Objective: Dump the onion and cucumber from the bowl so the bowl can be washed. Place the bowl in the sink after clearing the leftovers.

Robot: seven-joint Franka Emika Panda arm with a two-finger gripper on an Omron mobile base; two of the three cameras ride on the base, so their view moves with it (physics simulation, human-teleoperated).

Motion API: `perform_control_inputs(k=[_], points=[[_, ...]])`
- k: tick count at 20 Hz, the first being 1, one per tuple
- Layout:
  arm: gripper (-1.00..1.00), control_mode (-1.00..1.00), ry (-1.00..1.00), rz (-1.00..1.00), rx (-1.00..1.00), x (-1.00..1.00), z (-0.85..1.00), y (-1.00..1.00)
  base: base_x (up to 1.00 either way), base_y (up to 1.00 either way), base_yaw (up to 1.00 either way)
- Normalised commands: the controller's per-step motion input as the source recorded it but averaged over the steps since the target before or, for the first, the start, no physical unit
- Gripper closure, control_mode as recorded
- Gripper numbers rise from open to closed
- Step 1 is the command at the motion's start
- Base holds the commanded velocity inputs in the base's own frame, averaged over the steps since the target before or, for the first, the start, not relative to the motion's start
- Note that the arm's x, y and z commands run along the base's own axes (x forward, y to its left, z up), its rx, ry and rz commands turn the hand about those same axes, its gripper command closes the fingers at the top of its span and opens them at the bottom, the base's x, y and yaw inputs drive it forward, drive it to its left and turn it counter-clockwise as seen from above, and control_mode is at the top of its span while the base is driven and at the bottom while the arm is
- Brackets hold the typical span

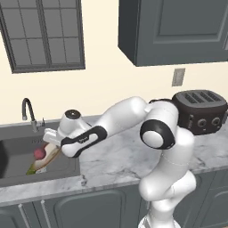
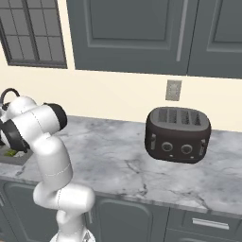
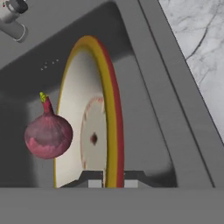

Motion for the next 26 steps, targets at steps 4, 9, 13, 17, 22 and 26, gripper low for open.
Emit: perform_control_inputs(k=[4,9,13,17,22,26], points=[[1.0,-1.0,0.0,0.0,-0.01,0.15,-0.02,0.01,0.0,0.0,0.0],[1.0,-1.0,0.0,0.0,-0.07,0.21,-0.24,0.15,0.0,0.0,0.0],[1.0,-1.0,0.0,0.0,-0.07,0.4,-0.22,0.26,0.0,0.0,0.0],[1.0,-1.0,0.0,0.0,-0.03,0.34,-0.06,0.17,0.0,0.0,0.0],[1.0,-1.0,0.0,0.0,-0.13,0.11,-0.26,0.01,0.0,0.0,0.0],[1.0,-1.0,0.0,0.0,-0.14,0.09,-0.17,0.0,0.0,0.0,0.0]])
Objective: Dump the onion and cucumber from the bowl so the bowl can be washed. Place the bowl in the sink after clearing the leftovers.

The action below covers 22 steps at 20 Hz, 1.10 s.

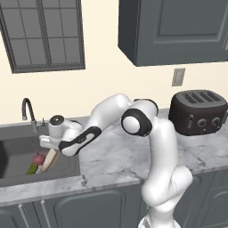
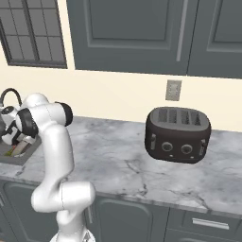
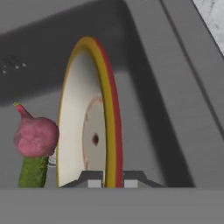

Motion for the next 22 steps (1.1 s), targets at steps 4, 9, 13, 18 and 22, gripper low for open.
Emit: perform_control_inputs(k=[4,9,13,18,22], points=[[1.0,-1.0,0.0,0.0,-0.11,0.17,-0.06,0.03,0.0,0.0,0.0],[1.0,-1.0,0.0,0.0,-0.06,0.2,-0.02,0.03,0.0,0.0,0.0],[1.0,-1.0,-0.01,0.0,0.0,0.0,0.14,0.0,0.0,0.0,0.0],[1.0,-1.0,-0.08,0.0,0.0,-0.04,0.27,-0.01,0.0,0.0,0.0],[1.0,-1.0,-0.14,0.0,0.0,-0.21,0.27,-0.17,0.0,0.0,0.0]])
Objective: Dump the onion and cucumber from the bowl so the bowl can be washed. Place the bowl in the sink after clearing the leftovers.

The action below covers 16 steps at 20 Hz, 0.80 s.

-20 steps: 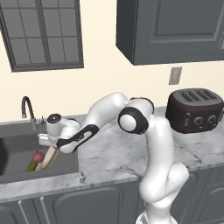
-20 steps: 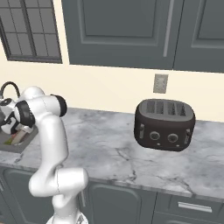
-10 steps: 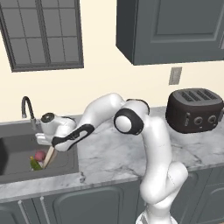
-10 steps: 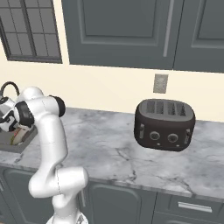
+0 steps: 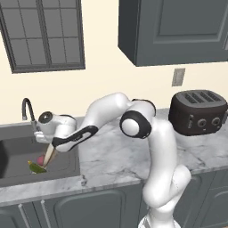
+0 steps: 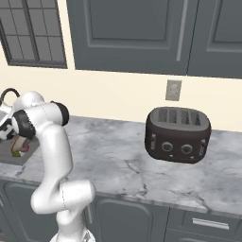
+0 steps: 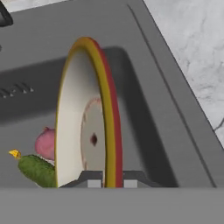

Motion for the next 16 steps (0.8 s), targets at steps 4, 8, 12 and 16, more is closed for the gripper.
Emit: perform_control_inputs(k=[4,8,12,16], points=[[1.0,-1.0,-0.17,0.02,0.01,-0.24,0.31,-0.09,0.0,0.0,0.0],[1.0,-1.0,-0.17,0.03,0.07,-0.11,0.07,0.07,0.0,0.0,0.0],[1.0,-1.0,-0.12,0.01,0.13,-0.01,0.08,0.47,0.0,0.0,0.0],[1.0,-1.0,-0.01,0.06,0.24,0.0,0.13,0.51,0.0,0.0,0.0]])
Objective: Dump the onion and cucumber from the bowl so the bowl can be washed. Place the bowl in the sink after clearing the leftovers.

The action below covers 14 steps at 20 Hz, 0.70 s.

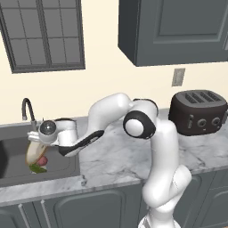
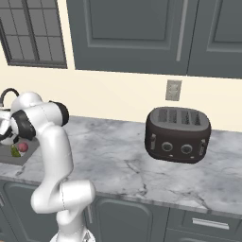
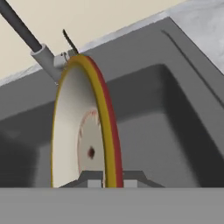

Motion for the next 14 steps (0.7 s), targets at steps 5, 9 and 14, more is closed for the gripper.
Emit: perform_control_inputs(k=[5,9,14], points=[[1.0,-1.0,0.0,0.03,0.17,0.0,0.13,0.3,0.0,0.0,0.0],[1.0,-1.0,0.07,0.0,0.0,0.0,-0.03,0.2,0.0,0.0,0.0],[1.0,-1.0,0.15,0.0,0.0,0.0,-0.01,0.28,0.0,0.0,0.0]])
